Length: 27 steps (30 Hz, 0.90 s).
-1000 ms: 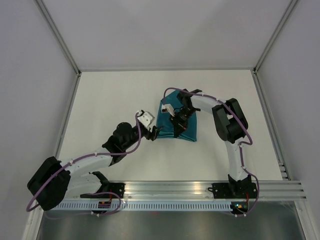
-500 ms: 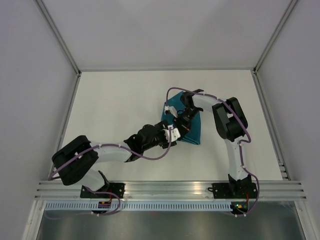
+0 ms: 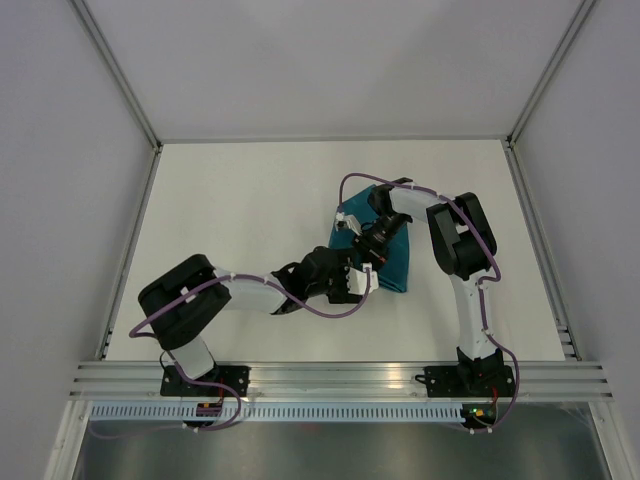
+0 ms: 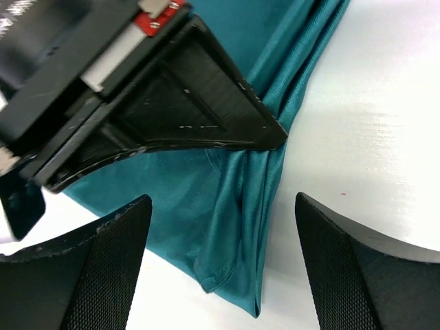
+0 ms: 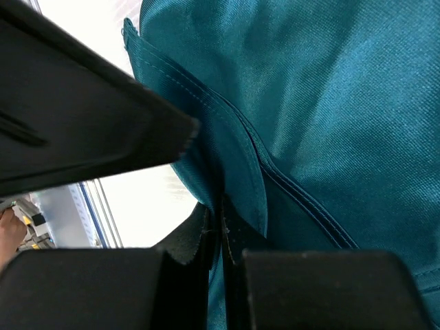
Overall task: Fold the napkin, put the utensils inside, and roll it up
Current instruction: Roll the napkin with the utensil
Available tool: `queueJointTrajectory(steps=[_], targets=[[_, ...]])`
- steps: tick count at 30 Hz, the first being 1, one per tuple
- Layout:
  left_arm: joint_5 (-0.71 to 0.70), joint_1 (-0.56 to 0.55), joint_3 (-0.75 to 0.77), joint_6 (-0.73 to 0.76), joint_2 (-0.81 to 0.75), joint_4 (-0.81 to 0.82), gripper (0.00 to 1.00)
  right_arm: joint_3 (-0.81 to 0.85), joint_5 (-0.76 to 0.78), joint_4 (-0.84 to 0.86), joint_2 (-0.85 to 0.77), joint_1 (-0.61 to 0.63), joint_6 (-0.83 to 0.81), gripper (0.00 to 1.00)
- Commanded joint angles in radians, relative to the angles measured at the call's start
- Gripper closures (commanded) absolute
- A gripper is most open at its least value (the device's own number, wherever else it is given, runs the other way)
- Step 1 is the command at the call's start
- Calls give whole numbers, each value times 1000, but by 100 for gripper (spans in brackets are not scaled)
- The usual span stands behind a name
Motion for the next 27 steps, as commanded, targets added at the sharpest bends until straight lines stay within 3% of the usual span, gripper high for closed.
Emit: queueJointTrajectory(steps=[1, 13, 22, 27], targets=[[51, -9, 62, 102, 37, -52, 11, -8, 135, 61, 59, -9, -90, 91], [91, -11, 145, 169, 133, -173, 16, 10, 135, 37, 76, -16, -103, 91], [114, -11, 175, 137, 175, -251, 44, 15, 132, 29, 90, -21, -111, 91], [129, -11, 227, 115, 204, -348, 68, 18, 128, 23, 90, -21, -119, 91]])
